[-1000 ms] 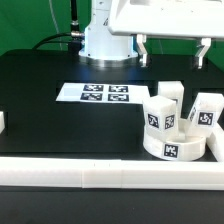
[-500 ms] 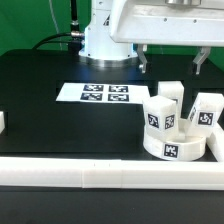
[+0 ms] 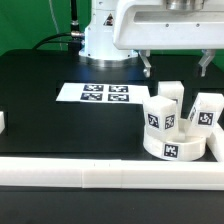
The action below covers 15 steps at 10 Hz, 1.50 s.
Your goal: Assemble stool
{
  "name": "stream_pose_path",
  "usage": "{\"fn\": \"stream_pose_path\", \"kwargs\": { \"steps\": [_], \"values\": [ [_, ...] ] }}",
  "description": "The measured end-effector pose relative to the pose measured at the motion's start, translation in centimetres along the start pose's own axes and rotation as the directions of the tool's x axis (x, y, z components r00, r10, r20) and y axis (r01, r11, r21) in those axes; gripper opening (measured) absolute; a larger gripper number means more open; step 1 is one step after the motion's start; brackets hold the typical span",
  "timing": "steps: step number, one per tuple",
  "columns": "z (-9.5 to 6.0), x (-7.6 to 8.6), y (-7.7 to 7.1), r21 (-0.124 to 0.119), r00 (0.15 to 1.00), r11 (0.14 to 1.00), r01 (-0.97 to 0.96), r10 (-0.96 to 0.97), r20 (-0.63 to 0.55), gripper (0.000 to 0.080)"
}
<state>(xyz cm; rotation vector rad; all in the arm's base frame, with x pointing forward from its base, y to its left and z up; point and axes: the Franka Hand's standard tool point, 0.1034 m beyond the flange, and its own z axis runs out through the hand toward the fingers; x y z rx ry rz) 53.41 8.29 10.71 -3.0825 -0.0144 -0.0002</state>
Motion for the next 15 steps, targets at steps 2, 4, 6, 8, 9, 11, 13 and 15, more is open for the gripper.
{"fn": "stream_pose_path", "kwargs": {
  "steps": [2, 4, 6, 8, 9, 11, 13, 15],
  "values": [
    [0.0, 0.0, 0.0, -0.003, 1.0, 1.0, -0.001, 0.001, 0.0, 0.0649],
    [0.1, 0.0, 0.1, -0.005, 1.0, 1.0, 0.0, -0.001, -0.005, 0.0649],
    [1.1, 0.1, 0.7, -0.021, 1.0, 1.0, 0.001, -0.001, -0.023, 0.0649],
    [1.6, 0.2, 0.9, -0.03, 0.999, 1.0, 0.0, -0.001, -0.032, 0.0649],
    [1.9, 0.4, 1.1, -0.036, 0.999, 0.999, 0.0, -0.001, -0.042, 0.0649],
    [1.9, 0.6, 1.2, -0.039, 0.999, 0.999, 0.006, -0.008, -0.053, 0.0543],
    [1.9, 0.6, 1.2, -0.039, 0.999, 0.999, 0.004, -0.006, -0.053, 0.0407],
    [1.9, 0.6, 1.2, -0.039, 0.999, 0.999, 0.003, -0.005, -0.053, 0.0334]
  ]
}}
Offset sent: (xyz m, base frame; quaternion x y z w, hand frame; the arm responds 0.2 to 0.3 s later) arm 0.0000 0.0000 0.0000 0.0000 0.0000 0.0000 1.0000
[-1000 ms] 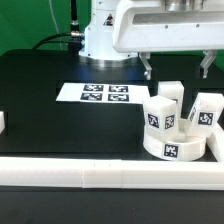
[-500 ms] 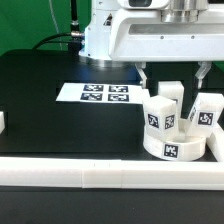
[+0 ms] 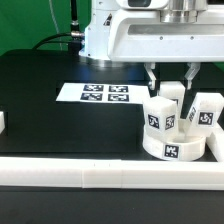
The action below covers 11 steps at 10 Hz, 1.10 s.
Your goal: Assemble stool
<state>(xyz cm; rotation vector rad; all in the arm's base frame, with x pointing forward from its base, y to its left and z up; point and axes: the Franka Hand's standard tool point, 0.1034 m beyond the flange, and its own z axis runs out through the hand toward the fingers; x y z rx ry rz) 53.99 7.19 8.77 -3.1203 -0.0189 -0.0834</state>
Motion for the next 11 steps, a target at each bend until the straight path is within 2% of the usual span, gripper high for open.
{"fn": "stream_pose_path", "kwargs": {
  "steps": [2, 5, 6, 8, 9, 11],
  "values": [
    [0.0, 0.0, 0.0, 0.0, 1.0, 1.0, -0.019, 0.019, 0.0, 0.0334],
    [0.1, -0.2, -0.6, 0.003, 0.919, 0.919, -0.394, 0.394, 0.003, 0.0334],
    [0.1, -0.2, -0.8, 0.003, 0.867, 0.867, -0.498, 0.498, 0.004, 0.0334],
    [0.1, -0.3, -1.8, 0.016, 0.687, 0.687, -0.727, 0.727, -0.016, 0.0335],
    [0.1, -0.3, -2.1, 0.021, 0.659, 0.659, -0.752, 0.752, -0.014, 0.0335],
    [0.1, -0.3, -2.1, 0.025, 0.545, 0.545, -0.838, 0.838, -0.008, 0.0335]
  ]
}}
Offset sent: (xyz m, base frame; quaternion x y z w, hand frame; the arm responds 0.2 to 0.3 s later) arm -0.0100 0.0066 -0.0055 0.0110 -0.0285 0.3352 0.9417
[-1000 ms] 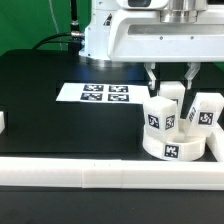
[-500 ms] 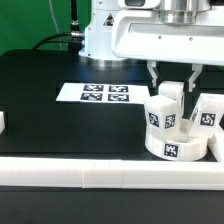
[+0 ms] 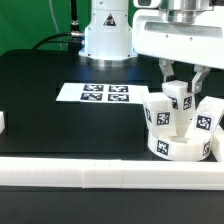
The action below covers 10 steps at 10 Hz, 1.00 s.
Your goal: Assemble stool
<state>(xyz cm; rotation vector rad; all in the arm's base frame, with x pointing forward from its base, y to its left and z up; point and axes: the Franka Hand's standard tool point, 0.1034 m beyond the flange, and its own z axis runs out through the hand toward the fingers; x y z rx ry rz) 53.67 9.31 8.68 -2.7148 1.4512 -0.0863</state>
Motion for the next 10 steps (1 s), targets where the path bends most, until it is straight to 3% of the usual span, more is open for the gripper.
{"fn": "stream_pose_path", "kwargs": {
  "steps": [2, 3, 6, 8, 10],
  "values": [
    [0.02, -0.04, 0.0, 0.002, 0.991, 0.991, -0.133, 0.133, 0.004, 0.0335],
    [0.03, -0.05, 0.16, 0.015, 0.961, 0.961, -0.277, 0.277, 0.019, 0.0335],
    [0.1, -0.64, -0.07, 0.031, 0.777, 0.777, -0.629, 0.627, 0.057, 0.0335],
    [0.13, -0.77, -0.56, 0.018, 0.572, 0.573, -0.819, 0.815, 0.09, 0.0335],
    [0.11, -0.1, -0.54, -0.026, 0.461, 0.465, -0.885, 0.882, 0.101, 0.0335]
  ]
}}
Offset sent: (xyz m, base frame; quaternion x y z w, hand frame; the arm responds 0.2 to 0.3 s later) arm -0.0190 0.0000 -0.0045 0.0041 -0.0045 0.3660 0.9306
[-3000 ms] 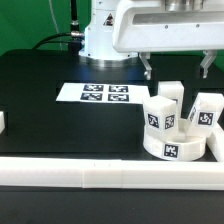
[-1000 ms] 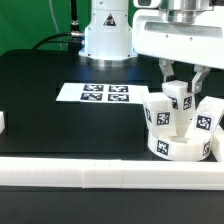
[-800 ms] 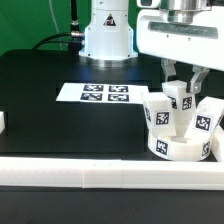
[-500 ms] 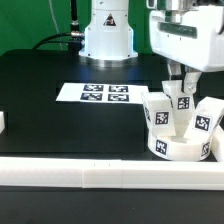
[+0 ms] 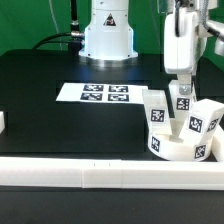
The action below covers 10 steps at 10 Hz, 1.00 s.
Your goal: Assemble stool
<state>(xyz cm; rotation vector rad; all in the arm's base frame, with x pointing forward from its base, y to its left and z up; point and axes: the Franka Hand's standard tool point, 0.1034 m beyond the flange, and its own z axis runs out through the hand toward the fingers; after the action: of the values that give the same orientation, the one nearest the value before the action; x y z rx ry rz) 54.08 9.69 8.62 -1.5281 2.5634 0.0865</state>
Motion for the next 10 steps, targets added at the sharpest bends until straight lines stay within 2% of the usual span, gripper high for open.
{"fn": "stream_pose_path", "kwargs": {
  "steps": [1, 2, 3, 4, 5, 6, 8, 9, 10],
  "values": [
    [0.0, 0.1, -0.1, 0.001, 0.999, 0.999, -0.036, 0.036, 0.003, 0.0335],
    [0.1, -0.1, 0.1, 0.0, 0.999, 0.999, -0.05, 0.05, 0.003, 0.0384],
    [0.1, -0.1, 0.1, -0.001, 0.999, 0.999, -0.046, 0.046, 0.003, 0.0384],
    [-0.2, -0.2, 0.0, 0.001, 1.0, 1.0, -0.02, 0.02, 0.007, 0.0573],
    [-1.2, -0.7, -0.1, 0.011, 0.999, 0.999, 0.033, -0.034, 0.026, 0.0633],
    [-2.0, -1.0, -0.1, 0.018, 0.996, 0.997, 0.08, -0.081, 0.038, 0.0633],
    [-1.7, -0.9, -0.1, 0.019, 0.987, 0.987, 0.157, -0.158, 0.031, 0.0649],
    [-1.6, -1.0, 0.1, 0.014, 0.972, 0.972, 0.234, -0.234, 0.024, 0.0649],
    [-1.6, -1.5, 0.5, -0.01, 0.924, 0.924, 0.383, -0.382, 0.006, 0.0649]
  ]
}}
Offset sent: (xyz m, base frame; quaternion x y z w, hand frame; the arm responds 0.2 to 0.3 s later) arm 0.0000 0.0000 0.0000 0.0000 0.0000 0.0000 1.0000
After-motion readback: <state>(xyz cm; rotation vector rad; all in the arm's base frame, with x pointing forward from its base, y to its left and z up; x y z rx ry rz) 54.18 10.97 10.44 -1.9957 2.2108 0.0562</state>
